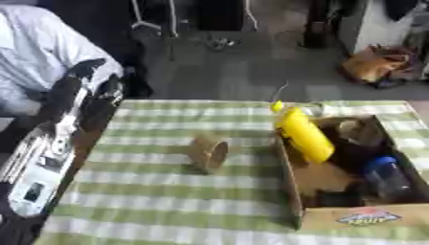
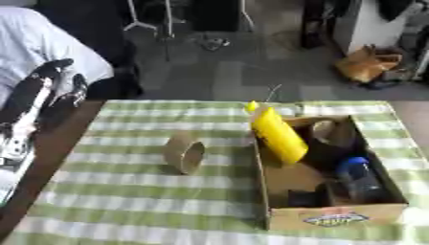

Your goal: Pick up objects on the table and place them in the box.

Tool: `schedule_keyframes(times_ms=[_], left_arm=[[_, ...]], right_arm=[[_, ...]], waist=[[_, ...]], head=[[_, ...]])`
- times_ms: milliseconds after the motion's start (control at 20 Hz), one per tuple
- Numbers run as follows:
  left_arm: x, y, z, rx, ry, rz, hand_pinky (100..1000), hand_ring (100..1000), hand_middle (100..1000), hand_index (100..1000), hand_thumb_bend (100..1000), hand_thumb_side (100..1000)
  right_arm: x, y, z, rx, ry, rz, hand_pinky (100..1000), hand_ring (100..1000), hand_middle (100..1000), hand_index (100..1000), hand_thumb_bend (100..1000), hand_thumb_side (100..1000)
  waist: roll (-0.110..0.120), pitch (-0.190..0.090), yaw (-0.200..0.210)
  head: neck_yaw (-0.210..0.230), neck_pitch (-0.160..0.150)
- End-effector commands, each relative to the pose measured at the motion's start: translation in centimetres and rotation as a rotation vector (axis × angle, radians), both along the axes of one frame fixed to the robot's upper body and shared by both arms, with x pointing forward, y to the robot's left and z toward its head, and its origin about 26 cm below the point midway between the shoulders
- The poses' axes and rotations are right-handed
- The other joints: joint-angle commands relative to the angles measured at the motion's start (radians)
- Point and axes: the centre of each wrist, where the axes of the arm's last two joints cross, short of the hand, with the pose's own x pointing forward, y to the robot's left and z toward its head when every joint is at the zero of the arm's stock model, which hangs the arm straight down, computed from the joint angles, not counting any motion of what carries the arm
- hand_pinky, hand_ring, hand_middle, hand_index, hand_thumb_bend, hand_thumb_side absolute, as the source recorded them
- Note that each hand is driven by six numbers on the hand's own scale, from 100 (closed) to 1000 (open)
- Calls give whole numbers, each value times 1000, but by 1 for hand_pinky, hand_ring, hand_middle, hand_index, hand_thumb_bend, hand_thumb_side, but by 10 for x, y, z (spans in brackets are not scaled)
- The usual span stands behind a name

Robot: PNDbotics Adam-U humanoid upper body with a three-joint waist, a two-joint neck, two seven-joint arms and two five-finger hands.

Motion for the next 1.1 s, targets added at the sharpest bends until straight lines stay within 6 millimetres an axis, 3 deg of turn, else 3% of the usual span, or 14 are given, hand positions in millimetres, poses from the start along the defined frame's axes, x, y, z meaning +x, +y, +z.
schedule_keyframes(times_ms=[50, 550, 1100], left_arm=[[-3, 0, 11, 18, -33, -2, 1000, 1000, 909, 1000, 100, 1000], [17, -29, 11, 118, 69, -17, 1000, 1000, 941, 1000, 100, 1000], [54, -60, -7, 131, 363, -56, 1000, 1000, 1000, 1000, 100, 1000]], right_arm=[[1, -1, 7, -18, -39, 21, 915, 1000, 944, 939, 115, 1000], [5, 3, 10, -17, -44, 51, 917, 1000, 944, 939, 117, 1000], [7, 8, 9, -1, -32, 49, 919, 1000, 942, 933, 118, 1000]], waist=[[-3, -9, 2], [0, -7, -3], [15, -11, 2]], head=[[6, -12], [28, -19], [29, -15]])
